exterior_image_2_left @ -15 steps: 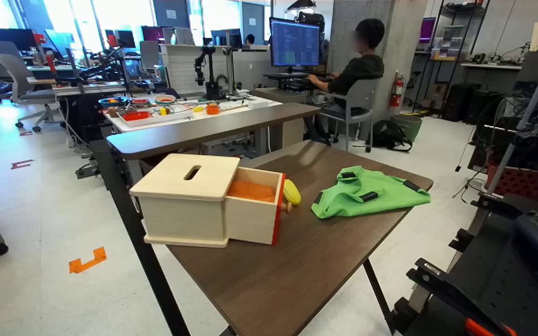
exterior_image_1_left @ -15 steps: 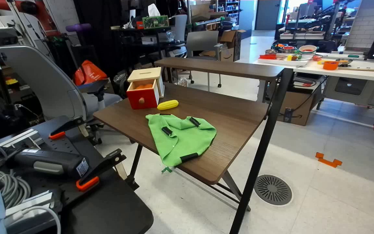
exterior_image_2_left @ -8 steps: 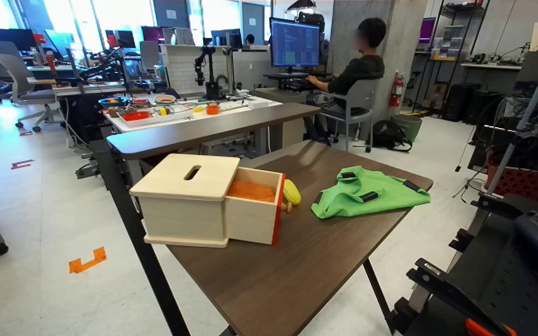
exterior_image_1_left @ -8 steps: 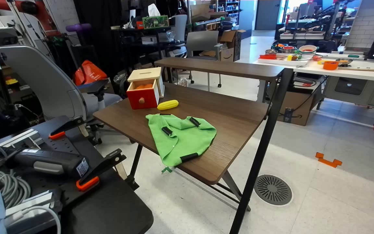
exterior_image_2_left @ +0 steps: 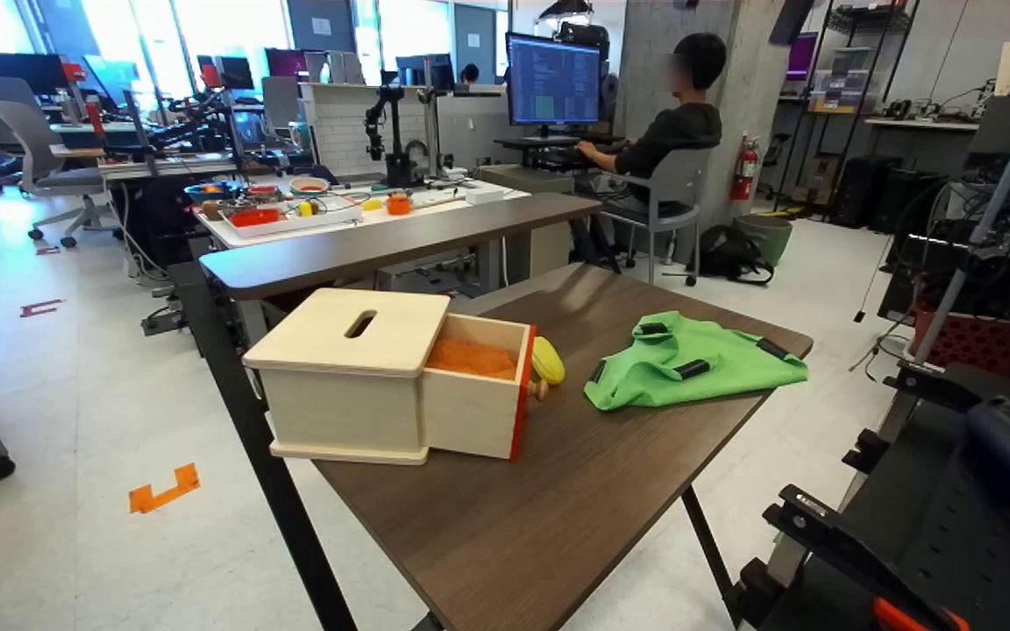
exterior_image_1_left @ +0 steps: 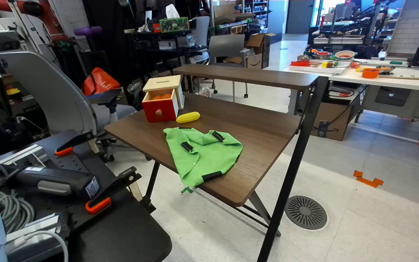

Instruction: Move the yellow object to the right

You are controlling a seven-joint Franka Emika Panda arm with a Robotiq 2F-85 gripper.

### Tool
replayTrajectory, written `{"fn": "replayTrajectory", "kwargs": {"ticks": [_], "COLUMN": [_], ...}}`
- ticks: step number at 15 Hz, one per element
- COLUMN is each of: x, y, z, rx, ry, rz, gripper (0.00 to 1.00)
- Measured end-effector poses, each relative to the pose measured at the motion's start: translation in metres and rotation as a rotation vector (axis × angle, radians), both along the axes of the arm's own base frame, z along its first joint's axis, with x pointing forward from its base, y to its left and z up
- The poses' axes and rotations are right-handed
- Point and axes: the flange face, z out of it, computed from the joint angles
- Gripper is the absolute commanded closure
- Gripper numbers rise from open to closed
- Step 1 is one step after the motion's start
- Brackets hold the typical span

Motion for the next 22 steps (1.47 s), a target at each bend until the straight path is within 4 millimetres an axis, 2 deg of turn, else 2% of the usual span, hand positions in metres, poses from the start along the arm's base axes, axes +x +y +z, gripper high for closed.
{"fn": "replayTrajectory", "kwargs": {"ticks": [2,5,8,11,16,18,22], "x": [0.022,0.049,0.075,0.104,0.142,0.152,0.166], "y": [-0.002,0.005,0.014,0.012,-0.003,0.000,0.023], "z": [-0.049,-0.117,-0.167,-0.196,-0.228,-0.241,-0.265], "rx": [-0.017,-0.043,-0.049,-0.054,-0.068,-0.071,-0.075], "ry": [0.068,0.172,0.237,0.250,0.246,0.248,0.250], "rz": [-0.052,-0.081,-0.088,-0.108,-0.152,-0.154,-0.138], "gripper": [0.00,0.00,0.00,0.00,0.00,0.00,0.00]}}
